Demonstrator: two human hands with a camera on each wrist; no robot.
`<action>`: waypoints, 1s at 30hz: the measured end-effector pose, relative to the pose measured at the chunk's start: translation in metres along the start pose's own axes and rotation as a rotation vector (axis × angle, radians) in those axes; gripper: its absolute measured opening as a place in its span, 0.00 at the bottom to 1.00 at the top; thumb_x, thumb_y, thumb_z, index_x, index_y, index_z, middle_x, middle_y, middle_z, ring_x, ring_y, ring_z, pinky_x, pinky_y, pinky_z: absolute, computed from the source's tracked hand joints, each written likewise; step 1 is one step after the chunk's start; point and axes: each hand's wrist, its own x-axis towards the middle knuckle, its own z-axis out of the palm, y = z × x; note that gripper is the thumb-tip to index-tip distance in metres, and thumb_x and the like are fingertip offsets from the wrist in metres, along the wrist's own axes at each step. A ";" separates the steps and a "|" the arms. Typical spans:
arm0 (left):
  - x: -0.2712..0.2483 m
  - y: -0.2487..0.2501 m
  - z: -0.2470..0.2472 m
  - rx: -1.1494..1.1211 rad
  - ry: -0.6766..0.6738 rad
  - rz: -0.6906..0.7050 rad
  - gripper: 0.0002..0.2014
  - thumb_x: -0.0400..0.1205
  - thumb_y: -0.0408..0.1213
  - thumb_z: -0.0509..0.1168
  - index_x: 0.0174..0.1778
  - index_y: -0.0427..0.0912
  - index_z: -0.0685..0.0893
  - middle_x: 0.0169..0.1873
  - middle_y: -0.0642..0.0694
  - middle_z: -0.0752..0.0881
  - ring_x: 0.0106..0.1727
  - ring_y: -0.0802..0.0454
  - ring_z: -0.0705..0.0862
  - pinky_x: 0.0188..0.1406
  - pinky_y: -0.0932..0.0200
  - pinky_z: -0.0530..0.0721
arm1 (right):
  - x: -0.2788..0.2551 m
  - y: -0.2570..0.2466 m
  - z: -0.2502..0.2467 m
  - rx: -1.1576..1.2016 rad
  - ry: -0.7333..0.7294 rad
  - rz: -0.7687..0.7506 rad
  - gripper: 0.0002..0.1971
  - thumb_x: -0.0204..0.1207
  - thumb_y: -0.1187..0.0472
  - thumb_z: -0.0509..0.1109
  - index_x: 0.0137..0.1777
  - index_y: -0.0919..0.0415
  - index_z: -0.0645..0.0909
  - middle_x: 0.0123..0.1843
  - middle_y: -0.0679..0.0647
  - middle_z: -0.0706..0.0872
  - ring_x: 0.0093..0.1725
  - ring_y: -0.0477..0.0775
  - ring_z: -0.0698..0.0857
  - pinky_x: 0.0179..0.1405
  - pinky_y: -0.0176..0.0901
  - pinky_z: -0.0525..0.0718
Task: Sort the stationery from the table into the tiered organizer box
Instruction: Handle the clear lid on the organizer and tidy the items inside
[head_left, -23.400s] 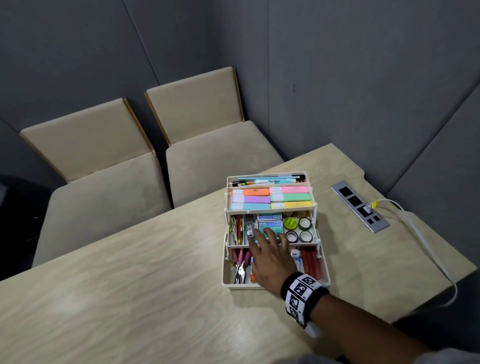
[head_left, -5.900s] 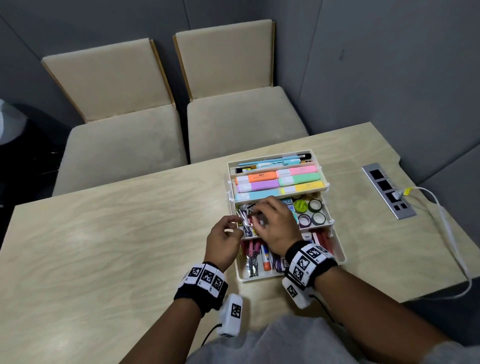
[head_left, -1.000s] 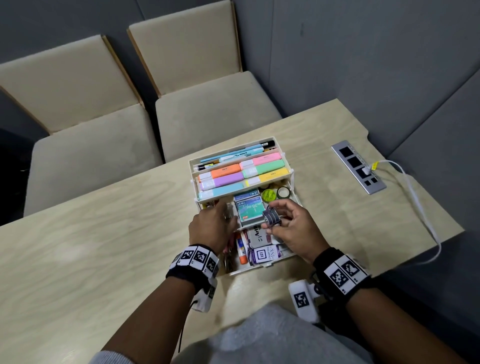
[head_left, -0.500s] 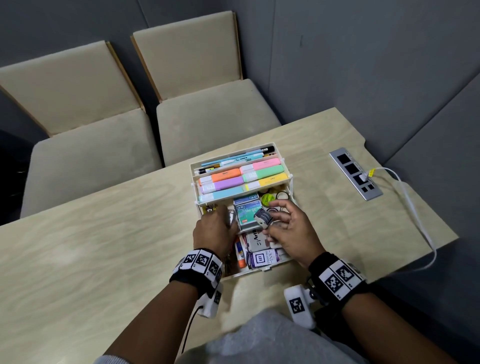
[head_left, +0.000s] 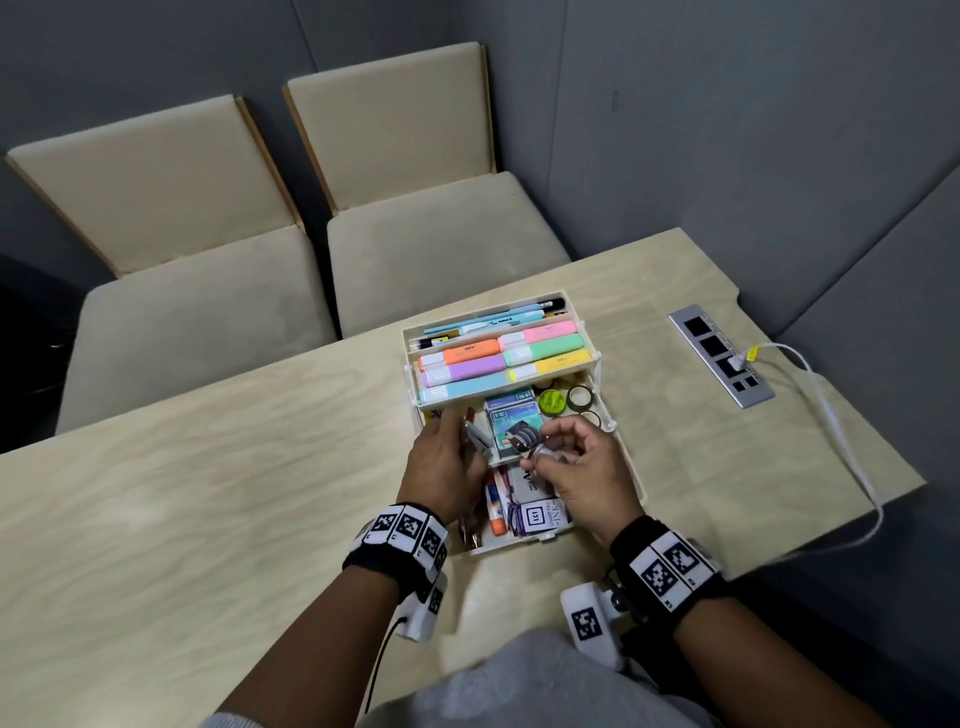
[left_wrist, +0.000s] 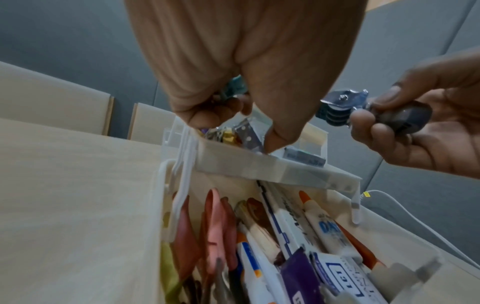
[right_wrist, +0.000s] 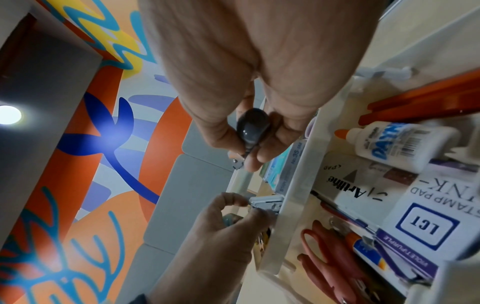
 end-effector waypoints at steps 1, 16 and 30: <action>0.001 -0.001 -0.002 0.024 -0.015 0.014 0.21 0.75 0.42 0.71 0.62 0.46 0.72 0.50 0.43 0.82 0.50 0.43 0.80 0.43 0.56 0.74 | -0.002 0.000 -0.001 -0.008 0.012 0.006 0.19 0.61 0.63 0.86 0.46 0.44 0.85 0.45 0.56 0.88 0.49 0.63 0.90 0.51 0.68 0.89; -0.023 -0.030 -0.046 -0.169 0.117 0.042 0.12 0.72 0.48 0.73 0.46 0.48 0.82 0.35 0.54 0.82 0.35 0.55 0.78 0.35 0.60 0.73 | -0.011 -0.010 0.017 -0.086 0.095 -0.039 0.14 0.71 0.67 0.78 0.47 0.46 0.84 0.45 0.57 0.89 0.45 0.62 0.89 0.45 0.60 0.91; -0.003 -0.042 -0.053 -0.377 -0.041 -0.227 0.09 0.65 0.36 0.71 0.37 0.52 0.82 0.20 0.55 0.72 0.26 0.52 0.74 0.32 0.61 0.74 | 0.021 -0.049 0.098 -0.963 -0.231 0.051 0.07 0.75 0.62 0.69 0.50 0.61 0.84 0.50 0.57 0.86 0.49 0.62 0.87 0.47 0.50 0.87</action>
